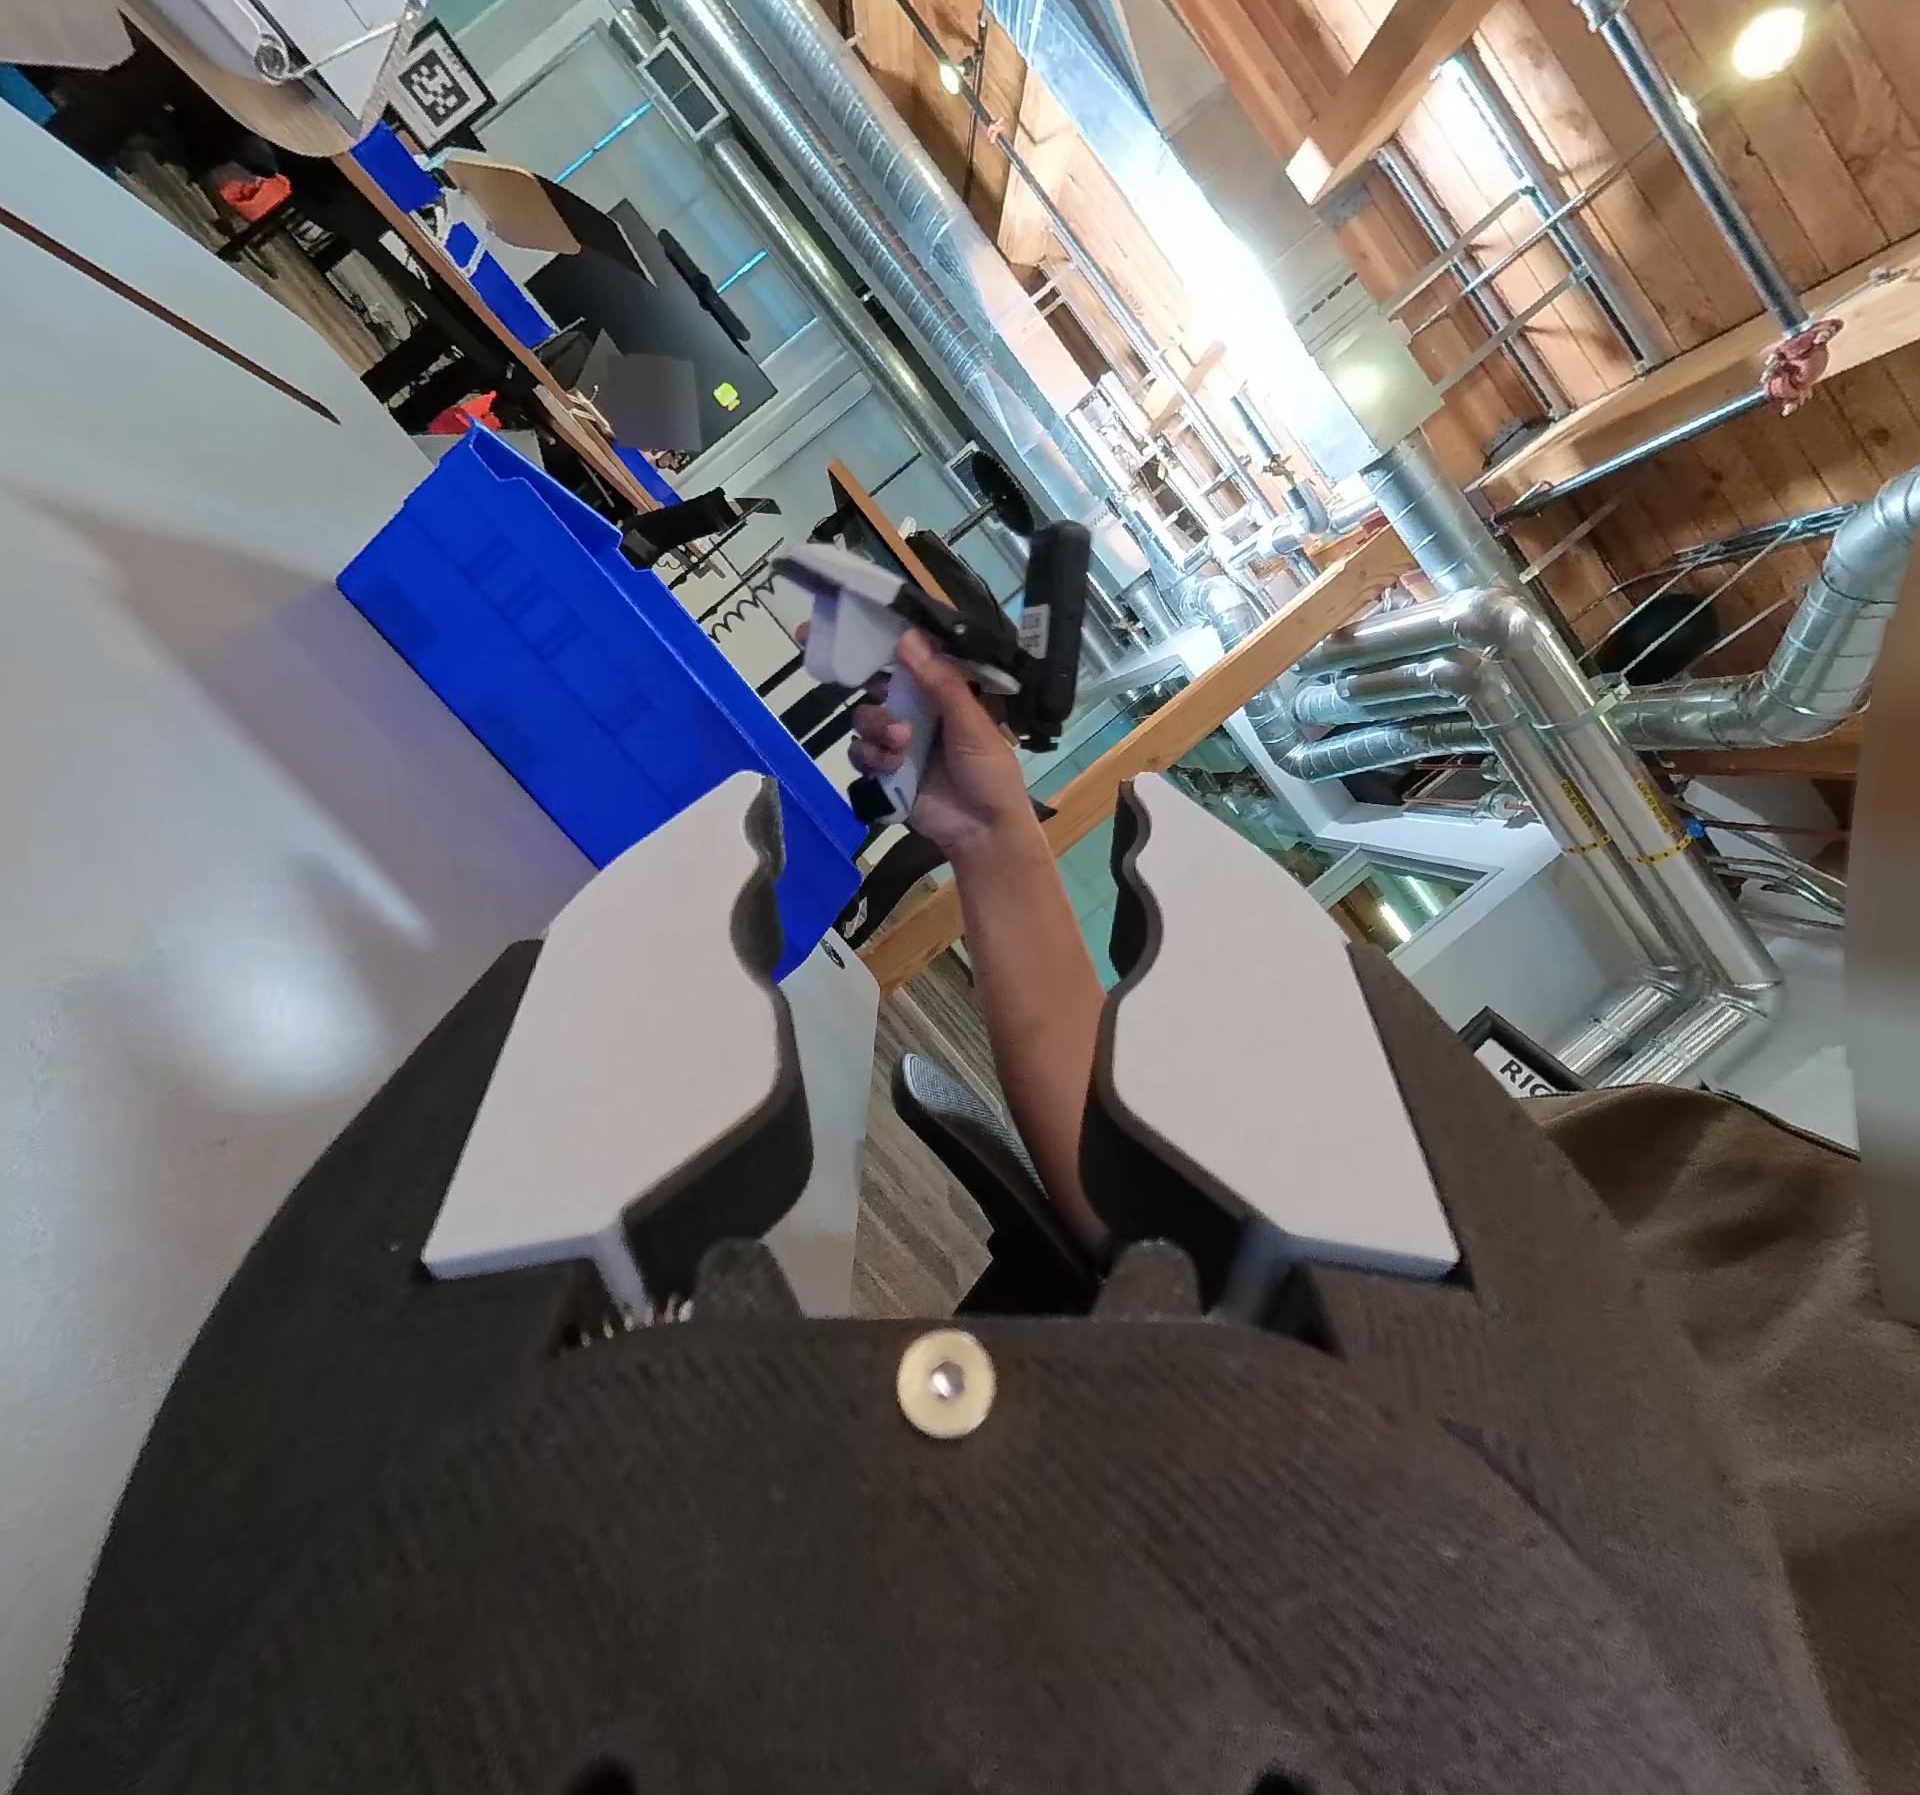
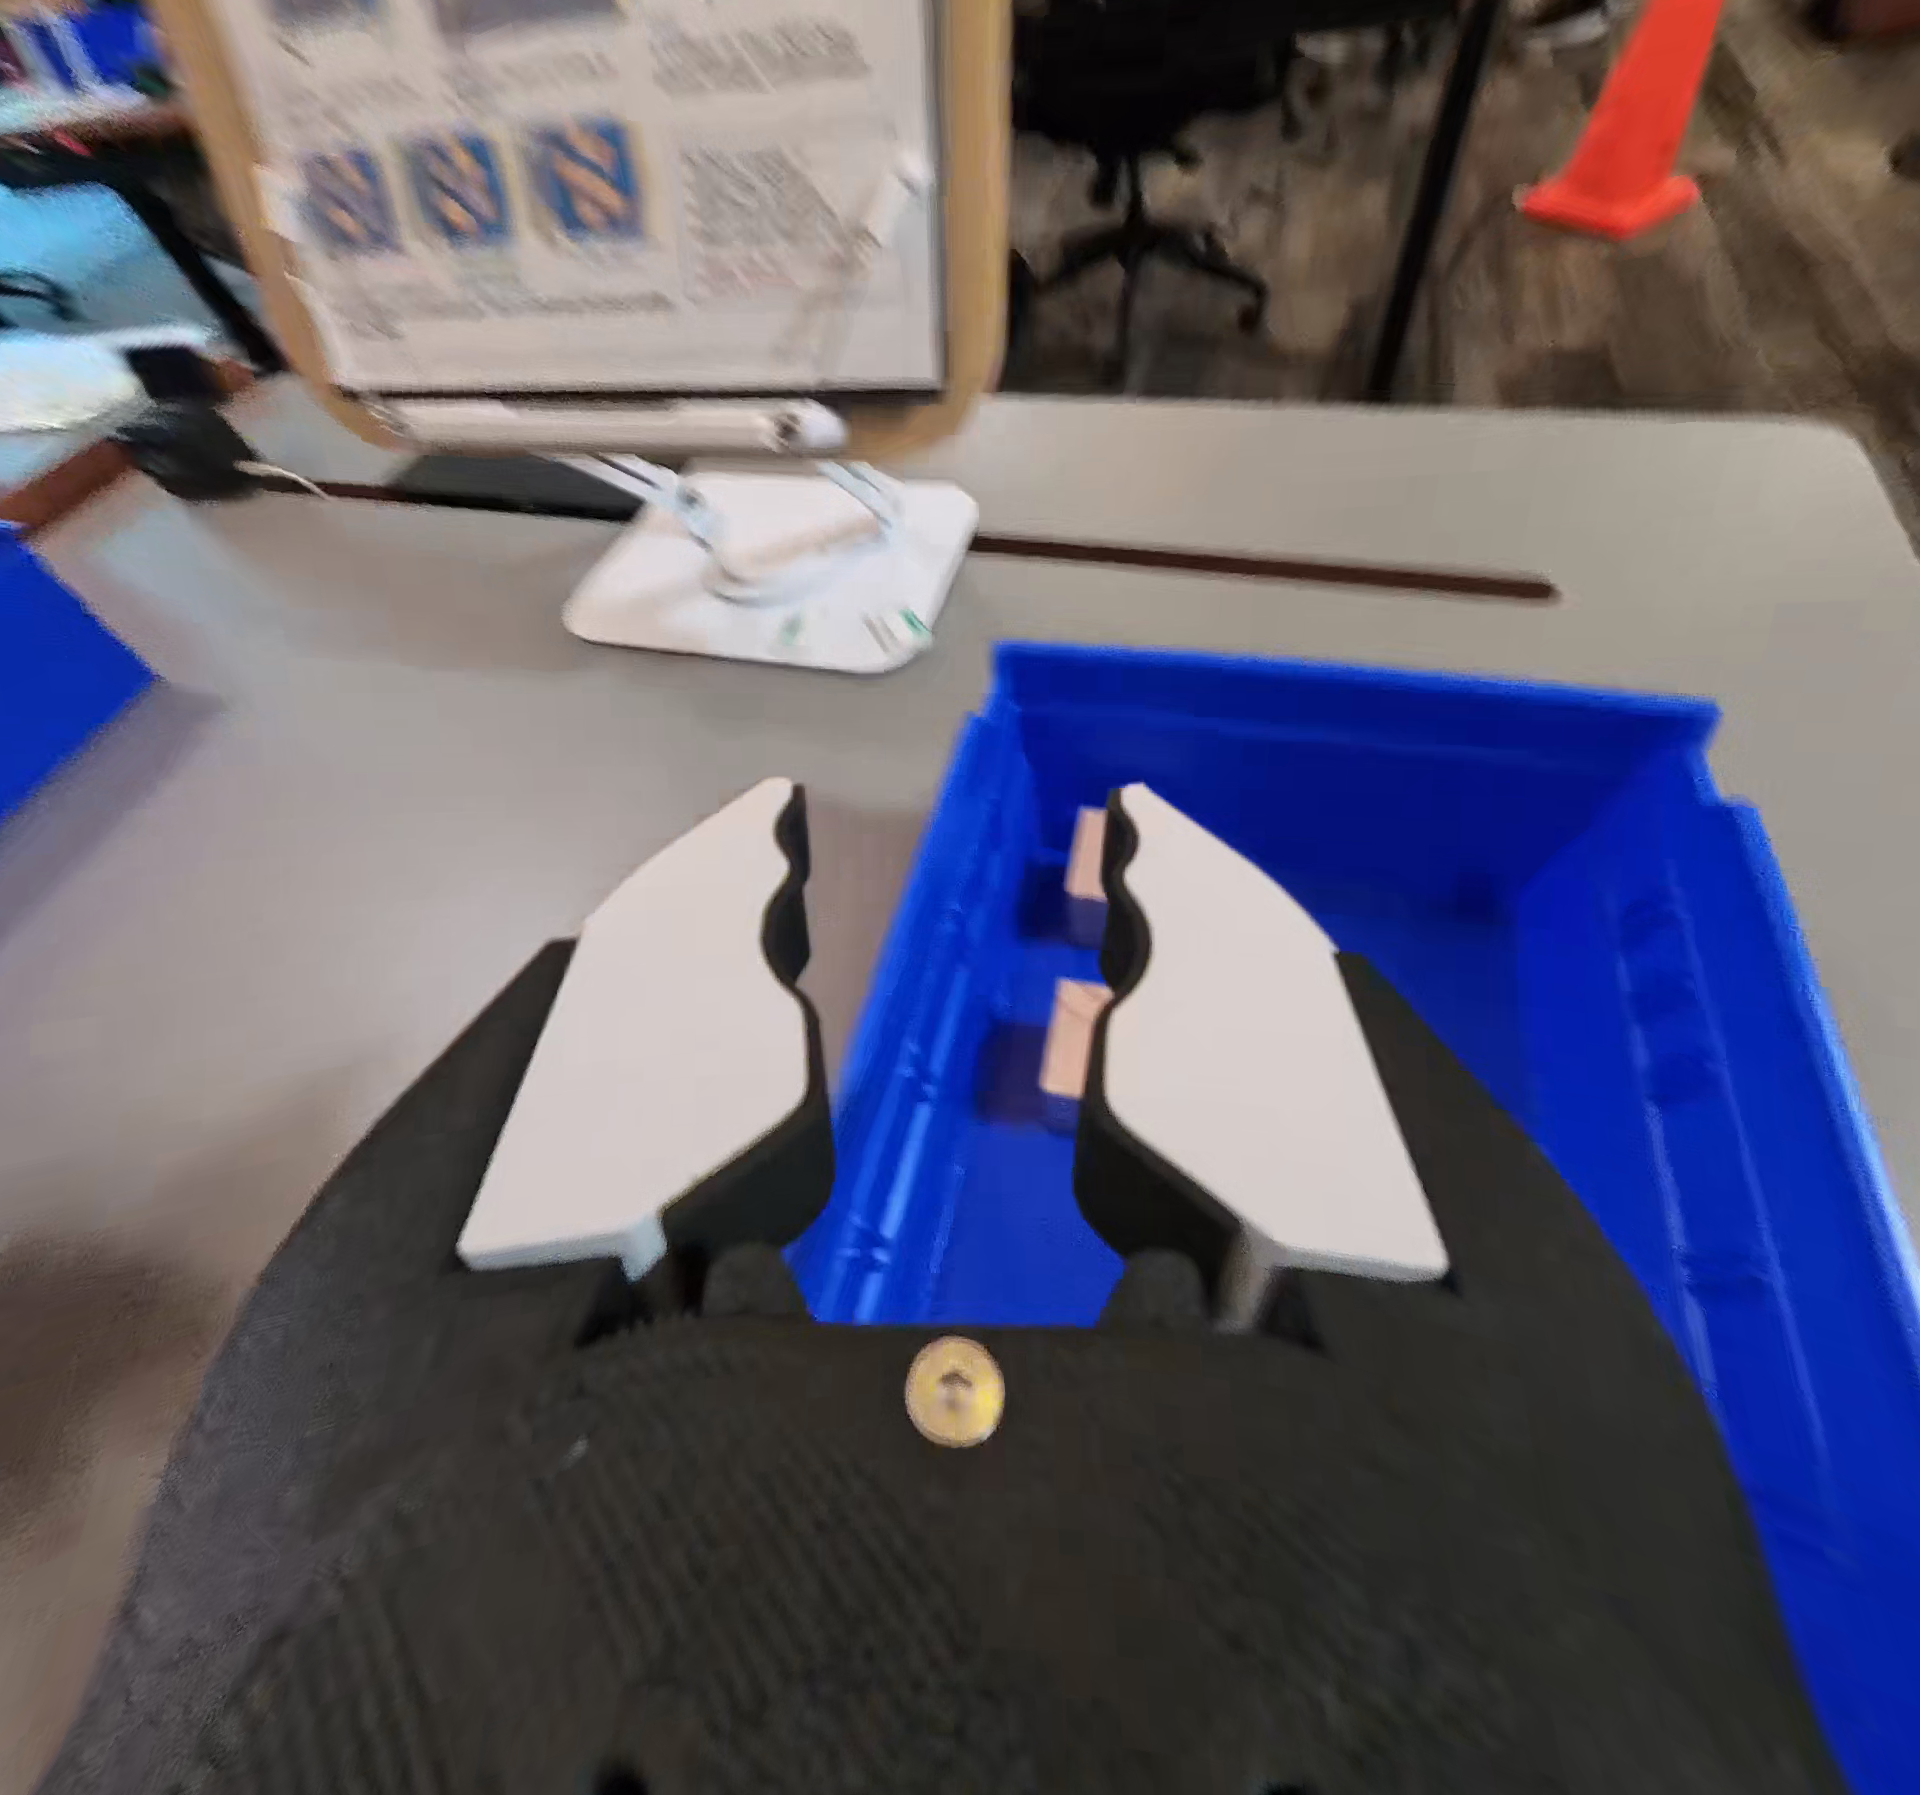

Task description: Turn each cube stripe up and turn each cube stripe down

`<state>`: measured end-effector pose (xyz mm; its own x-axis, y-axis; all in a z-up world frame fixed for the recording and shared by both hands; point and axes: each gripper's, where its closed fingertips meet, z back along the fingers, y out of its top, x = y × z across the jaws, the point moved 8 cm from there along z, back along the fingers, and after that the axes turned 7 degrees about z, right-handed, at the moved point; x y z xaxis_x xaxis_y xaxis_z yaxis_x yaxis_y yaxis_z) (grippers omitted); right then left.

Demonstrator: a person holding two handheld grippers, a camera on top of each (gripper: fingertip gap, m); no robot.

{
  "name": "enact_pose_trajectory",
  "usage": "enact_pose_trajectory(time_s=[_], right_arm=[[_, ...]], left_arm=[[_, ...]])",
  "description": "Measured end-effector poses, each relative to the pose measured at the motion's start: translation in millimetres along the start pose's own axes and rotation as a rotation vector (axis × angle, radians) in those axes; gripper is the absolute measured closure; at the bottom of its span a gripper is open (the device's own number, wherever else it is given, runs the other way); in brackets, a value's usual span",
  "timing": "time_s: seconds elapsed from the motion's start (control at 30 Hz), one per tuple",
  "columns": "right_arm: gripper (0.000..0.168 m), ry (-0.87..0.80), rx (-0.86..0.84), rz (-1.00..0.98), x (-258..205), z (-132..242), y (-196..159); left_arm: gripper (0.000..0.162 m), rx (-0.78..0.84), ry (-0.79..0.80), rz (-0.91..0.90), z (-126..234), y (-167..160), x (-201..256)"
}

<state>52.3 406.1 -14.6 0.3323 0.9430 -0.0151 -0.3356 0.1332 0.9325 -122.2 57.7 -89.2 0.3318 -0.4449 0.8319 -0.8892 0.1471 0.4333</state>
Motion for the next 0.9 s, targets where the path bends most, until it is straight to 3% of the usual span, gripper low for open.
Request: enact_pose_trajectory(time_s=[0.17,0.4,0.7,0.9], right_arm=[[0.113,0.125,0.134,0.099,-48,15,28],[0.113,0.176,0.187,0.241,-93,27,42],[0.108,0.419,0.283,0.139,-123,30,43],[0.108,0.626,0.284,0.028,-159,10,20]], left_arm=[[0.101,-0.002,0.002,0.000,0,0,0],[0.101,0.005,0.005,0.000,2,2,0],[0.101,0.010,0.009,0.000,3,3,-1],[0.102,0.016,0.015,-0.006,3,4,-1]])
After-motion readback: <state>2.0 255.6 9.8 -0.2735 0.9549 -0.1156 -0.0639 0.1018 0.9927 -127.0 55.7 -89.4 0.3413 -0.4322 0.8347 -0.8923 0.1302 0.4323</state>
